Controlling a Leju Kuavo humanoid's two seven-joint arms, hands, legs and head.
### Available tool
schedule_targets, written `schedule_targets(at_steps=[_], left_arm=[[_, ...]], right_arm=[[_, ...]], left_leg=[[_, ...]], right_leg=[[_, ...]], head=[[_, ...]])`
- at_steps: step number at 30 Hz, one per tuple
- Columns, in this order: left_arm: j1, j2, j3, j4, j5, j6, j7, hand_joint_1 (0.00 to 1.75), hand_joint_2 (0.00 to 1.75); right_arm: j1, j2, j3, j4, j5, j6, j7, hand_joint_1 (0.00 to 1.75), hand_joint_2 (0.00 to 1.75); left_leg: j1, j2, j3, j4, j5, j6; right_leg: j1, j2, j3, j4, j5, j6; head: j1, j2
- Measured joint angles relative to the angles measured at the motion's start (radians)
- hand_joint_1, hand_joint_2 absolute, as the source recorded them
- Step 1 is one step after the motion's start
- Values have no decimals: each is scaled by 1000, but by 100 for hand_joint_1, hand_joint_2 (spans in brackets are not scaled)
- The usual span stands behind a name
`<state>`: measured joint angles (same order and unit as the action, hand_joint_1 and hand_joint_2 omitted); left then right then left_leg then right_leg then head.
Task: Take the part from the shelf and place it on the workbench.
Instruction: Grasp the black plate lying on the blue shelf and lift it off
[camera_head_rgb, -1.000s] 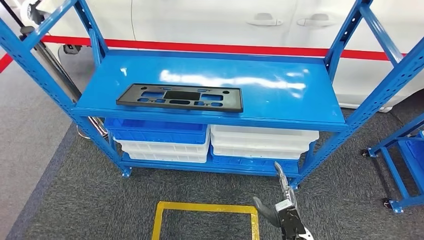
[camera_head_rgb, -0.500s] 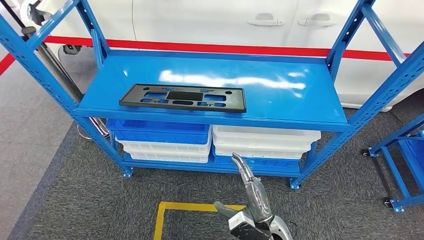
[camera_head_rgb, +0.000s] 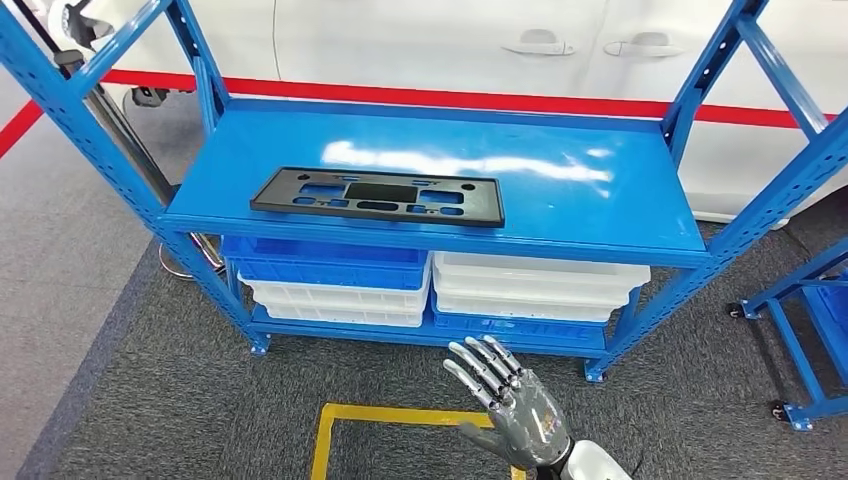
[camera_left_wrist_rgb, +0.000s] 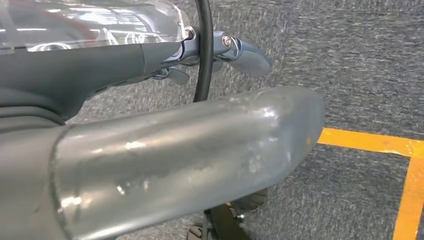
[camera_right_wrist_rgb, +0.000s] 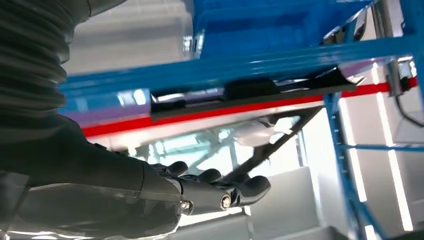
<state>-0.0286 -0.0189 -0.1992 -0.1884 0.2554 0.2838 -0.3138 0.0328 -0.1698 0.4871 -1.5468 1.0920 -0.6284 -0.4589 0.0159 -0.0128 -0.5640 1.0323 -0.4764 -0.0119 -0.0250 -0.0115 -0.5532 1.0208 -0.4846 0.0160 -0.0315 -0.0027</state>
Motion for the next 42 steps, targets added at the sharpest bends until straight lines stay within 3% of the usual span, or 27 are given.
schedule_targets(at_steps=[3, 6, 7, 8, 9, 11, 13, 15, 18, 20, 22, 23, 24, 26, 28, 29, 33, 35, 37, 38, 39, 40, 42], left_arm=[[-1, 1, -11, 0, -11, -9, 4, 0, 0], [-5, 2, -23, 0, -24, -16, 10, 0, 0], [-5, 3, -26, 0, -27, -18, 12, 0, 0], [-6, 4, -29, 0, -31, -21, 13, 0, 0], [-6, 6, -32, 1, -34, -24, 14, 0, 0], [-7, 8, -37, 1, -38, -29, 14, 0, 0], [-8, 9, -43, 1, -40, -31, 14, 0, 0], [-9, 11, -49, 1, -43, -31, 13, 0, 0], [-10, 16, -54, 1, -47, -31, 11, 0, 0], [-11, 19, -55, 2, -48, -31, 11, 0, 0], [-12, 22, -55, 2, -48, -31, 11, 0, 0], [-11, 23, -56, 2, -48, -31, 11, 0, 0], [-10, 24, -56, 2, -48, -31, 11, 0, 0], [-8, 26, -56, 3, -49, -31, 11, 0, 0], [-9, 27, -56, 4, -49, -32, 11, 0, 0], [-10, 28, -57, 4, -49, -32, 11, 0, 0], [-9, 28, -59, 5, -49, -34, 11, 0, 0], [-10, 28, -61, 5, -49, -34, 11, 0, 0], [-11, 29, -62, 6, -49, -34, 11, 0, 0], [-11, 29, -62, 6, -49, -35, 11, 0, 0], [-10, 29, -62, 6, -49, -35, 11, 0, 0], [-9, 29, -63, 6, -49, -35, 11, 0, 0], [-9, 28, -64, 7, -49, -36, 11, 0, 0]], right_arm=[[-3, -14, 0, -15, 113, -24, -5, 0, 175], [-5, -7, 1, -22, 208, -46, -10, 0, 175], [-5, -4, 1, -22, 230, -51, -10, 0, 175], [-6, -2, 2, -22, 247, -55, -10, 0, 175], [-6, -2, 2, -22, 260, -58, -8, 0, 175], [-6, -1, 3, -22, 274, -62, -2, 0, 175], [-7, -1, 4, -23, 278, -64, 9, 0, 175], [-6, -1, 5, -24, 278, -66, 19, 0, 175], [-5, -4, 6, -24, 273, -68, 27, 0, 175], [-5, -8, 6, -23, 269, -68, 29, 0, 175], [-5, -10, 7, -22, 266, -68, 31, 0, 175], [-5, -11, 8, -21, 264, -68, 32, 0, 175], [-5, -11, 8, -20, 263, -68, 34, 0, 175], [-6, -11, 9, -20, 260, -68, 40, 0, 175], [-8, -12, 10, -20, 256, -69, 45, 0, 175], [-9, -12, 10, -20, 254, -69, 47, 0, 175], [-12, -12, 13, -19, 252, -69, 53, 0, 175], [-13, -11, 16, -15, 249, -69, 61, 0, 175], [-12, -10, 20, -8, 247, -69, 69, 0, 175], [-12, -10, 22, -4, 247, -69, 71, 0, 175], [-11, -10, 24, 1, 247, -69, 74, 0, 175], [-11, -10, 26, 5, 247, -69, 78, 0, 175], [-15, -10, 31, 11, 243, -69, 93, 0, 175]], left_leg=[[0, 1, 4, -7, 8, 27], [-3, 2, 4, -10, 10, 42], [-6, 1, 5, -9, 9, 45], [-9, 0, 7, -9, 8, 46], [-13, -1, 10, -9, 6, 48], [-17, -4, 17, -9, 2, 48], [-23, -6, 19, -7, -3, 43], [-22, -6, 16, -8, -5, 33], [-19, -4, 13, 8, -20, 13], [-15, -2, -25, 90, -65, 0], [-11, -1, -88, 205, -111, -10], [-8, 0, -108, 236, -113, -15], [-6, 0, -111, 233, -97, -18], [-1, 3, -68, 131, -27, -21], [-2, 3, -19, 25, 14, -15], [-4, 2, -8, 1, 18, -9], [-6, 0, -2, -11, 16, 25], [-4, 0, 3, -16, 14, 38], [-7, 0, 7, -16, 9, 47], [-9, 0, 10, -16, 6, 49], [-11, -2, 15, -16, 2, 49], [-13, -3, 22, -16, -3, 49], [-16, -5, 37, -17, -14, 45]], right_leg=[[-4, 0, -10, 22, -19, 12], [-4, 2, -94, 198, -107, 11], [-4, 2, -124, 256, -124, 9], [-4, 2, -140, 283, -122, 6], [-2, 2, -138, 271, -100, 1], [5, 2, -89, 155, -25, -15], [14, 0, -40, 45, 15, -30], [20, 0, -28, 12, 14, -33], [14, -1, -15, -9, 18, -35], [9, -5, -5, -19, 19, -38], [9, -8, -3, -19, 16, -41], [8, -8, -2, -19, 14, -41], [7, -8, 0, -18, 12, -39], [3, -6, 6, -14, 5, -33], [3, -5, 10, -9, -3, -21], [4, -5, 10, -7, -5, -16], [4, -4, 7, 4, -16, 1], [2, -2, -33, 87, -59, 5], [2, 0, -107, 219, -106, 6], [2, 0, -135, 262, -109, 5], [2, 0, -148, 270, -93, 2], [3, 0, -140, 238, -58, -3], [9, -1, -92, 118, 19, -18]], head=[[0, 0], [0, 0], [0, 0], [0, 0], [0, 0], [0, 0], [0, 0], [0, 0], [0, 0], [0, 0], [0, 0], [0, 0], [0, 0], [0, 0], [0, 0], [0, 0], [0, 0], [0, 0], [0, 0], [0, 0], [0, 0], [0, 0], [0, 0]])
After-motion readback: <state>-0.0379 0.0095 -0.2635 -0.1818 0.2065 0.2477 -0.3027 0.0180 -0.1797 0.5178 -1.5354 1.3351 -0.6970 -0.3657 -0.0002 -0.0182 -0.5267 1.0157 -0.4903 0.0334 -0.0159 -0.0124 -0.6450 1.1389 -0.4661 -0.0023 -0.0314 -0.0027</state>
